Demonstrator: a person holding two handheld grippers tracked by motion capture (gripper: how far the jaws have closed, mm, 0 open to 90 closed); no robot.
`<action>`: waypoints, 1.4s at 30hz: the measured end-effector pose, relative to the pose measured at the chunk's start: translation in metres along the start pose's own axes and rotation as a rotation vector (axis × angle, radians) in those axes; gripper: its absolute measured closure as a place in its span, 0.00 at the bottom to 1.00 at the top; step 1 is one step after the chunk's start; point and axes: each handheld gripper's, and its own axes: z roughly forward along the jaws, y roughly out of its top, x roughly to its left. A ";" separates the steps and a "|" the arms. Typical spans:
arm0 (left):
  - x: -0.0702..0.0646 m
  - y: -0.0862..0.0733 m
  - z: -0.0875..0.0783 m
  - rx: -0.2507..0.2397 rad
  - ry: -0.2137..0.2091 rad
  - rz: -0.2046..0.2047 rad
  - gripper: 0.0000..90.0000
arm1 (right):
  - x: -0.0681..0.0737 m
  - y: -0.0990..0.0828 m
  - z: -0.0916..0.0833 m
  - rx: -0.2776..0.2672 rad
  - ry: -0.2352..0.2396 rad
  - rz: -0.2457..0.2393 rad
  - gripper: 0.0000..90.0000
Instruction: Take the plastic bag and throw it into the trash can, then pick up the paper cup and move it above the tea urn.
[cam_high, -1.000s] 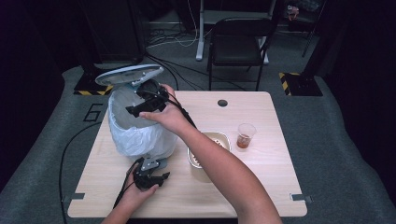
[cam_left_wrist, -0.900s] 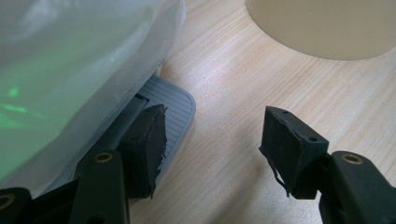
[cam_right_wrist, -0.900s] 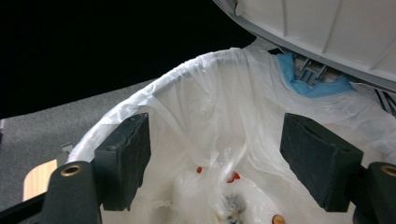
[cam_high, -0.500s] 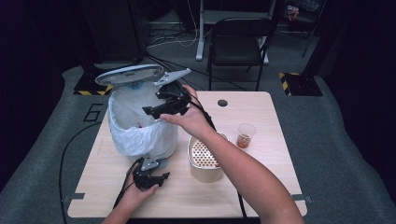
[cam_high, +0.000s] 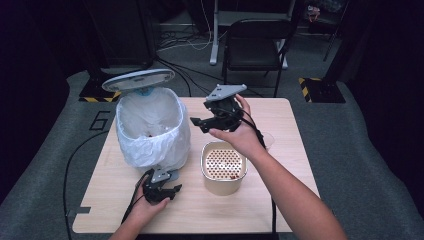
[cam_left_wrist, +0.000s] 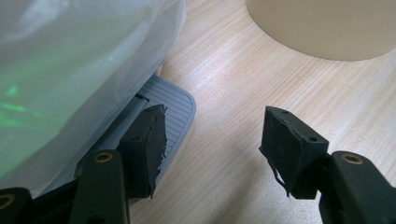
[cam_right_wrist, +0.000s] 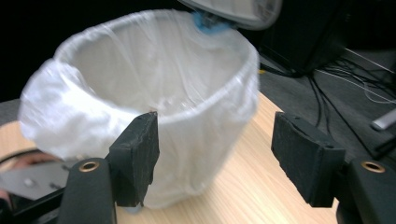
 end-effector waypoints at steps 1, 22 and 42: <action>0.000 0.000 0.000 -0.001 -0.002 -0.005 0.45 | 0.000 0.000 0.000 0.000 0.000 0.000 0.35; 0.000 0.000 0.000 -0.002 -0.003 -0.002 0.45 | -0.083 -0.132 -0.042 0.092 -0.273 0.190 0.19; 0.000 0.000 0.000 -0.002 -0.006 -0.007 0.45 | -0.107 -0.194 -0.040 0.108 -0.354 0.307 0.16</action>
